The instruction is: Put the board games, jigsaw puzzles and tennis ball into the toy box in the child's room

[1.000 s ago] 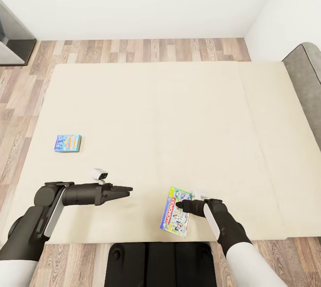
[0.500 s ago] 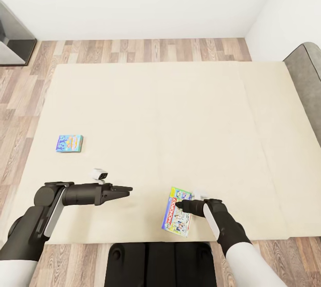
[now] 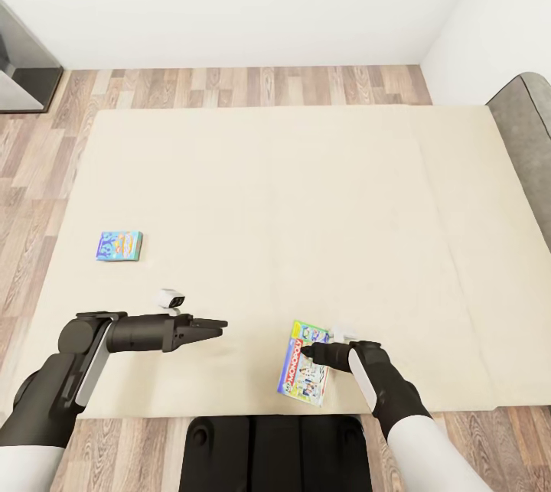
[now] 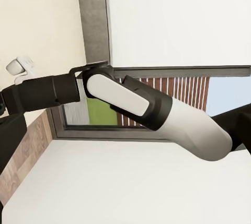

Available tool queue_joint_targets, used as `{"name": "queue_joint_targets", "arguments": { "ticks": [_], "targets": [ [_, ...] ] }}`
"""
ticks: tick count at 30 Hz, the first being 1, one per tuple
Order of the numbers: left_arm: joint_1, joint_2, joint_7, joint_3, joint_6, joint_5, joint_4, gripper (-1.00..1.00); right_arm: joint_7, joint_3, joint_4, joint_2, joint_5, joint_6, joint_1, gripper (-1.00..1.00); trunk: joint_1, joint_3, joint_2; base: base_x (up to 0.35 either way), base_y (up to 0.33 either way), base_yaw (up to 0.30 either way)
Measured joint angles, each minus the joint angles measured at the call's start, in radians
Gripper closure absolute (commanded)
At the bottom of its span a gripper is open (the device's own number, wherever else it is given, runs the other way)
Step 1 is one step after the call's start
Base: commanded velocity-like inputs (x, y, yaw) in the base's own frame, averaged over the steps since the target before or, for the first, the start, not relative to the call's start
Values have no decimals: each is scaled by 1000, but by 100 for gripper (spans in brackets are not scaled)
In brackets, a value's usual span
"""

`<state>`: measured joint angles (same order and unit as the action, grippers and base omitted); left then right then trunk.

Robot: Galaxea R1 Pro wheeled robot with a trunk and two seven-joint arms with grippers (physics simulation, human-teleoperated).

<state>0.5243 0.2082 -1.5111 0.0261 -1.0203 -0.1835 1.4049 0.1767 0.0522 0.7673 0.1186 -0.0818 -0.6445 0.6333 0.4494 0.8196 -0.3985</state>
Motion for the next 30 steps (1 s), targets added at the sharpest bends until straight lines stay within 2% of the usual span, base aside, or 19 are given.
{"name": "queue_joint_targets", "arguments": {
  "ticks": [11, 16, 23, 30],
  "targets": [
    [0, 0, 0, 0, 0, 0, 0, -100, 0, 0, 1, 1, 0, 0, 0, -100, 0, 0, 0, 0, 0, 0],
    [0, 0, 0, 0, 0, 0, 0, -100, 1, -2, 2, 16, 0, 0, 0, -100, 0, 0, 0, 0, 0, 0],
    [0, 0, 0, 0, 0, 0, 0, -100, 5, -55, 3, 27, 2, 1, 0, -100, 0, 0, 0, 0, 0, 0],
    [0, 0, 0, -1, 0, 0, 0, -100, 6, -67, 3, 30, 1, 29, 0, -100, 0, 0, 0, 0, 0, 0]
  ]
}}
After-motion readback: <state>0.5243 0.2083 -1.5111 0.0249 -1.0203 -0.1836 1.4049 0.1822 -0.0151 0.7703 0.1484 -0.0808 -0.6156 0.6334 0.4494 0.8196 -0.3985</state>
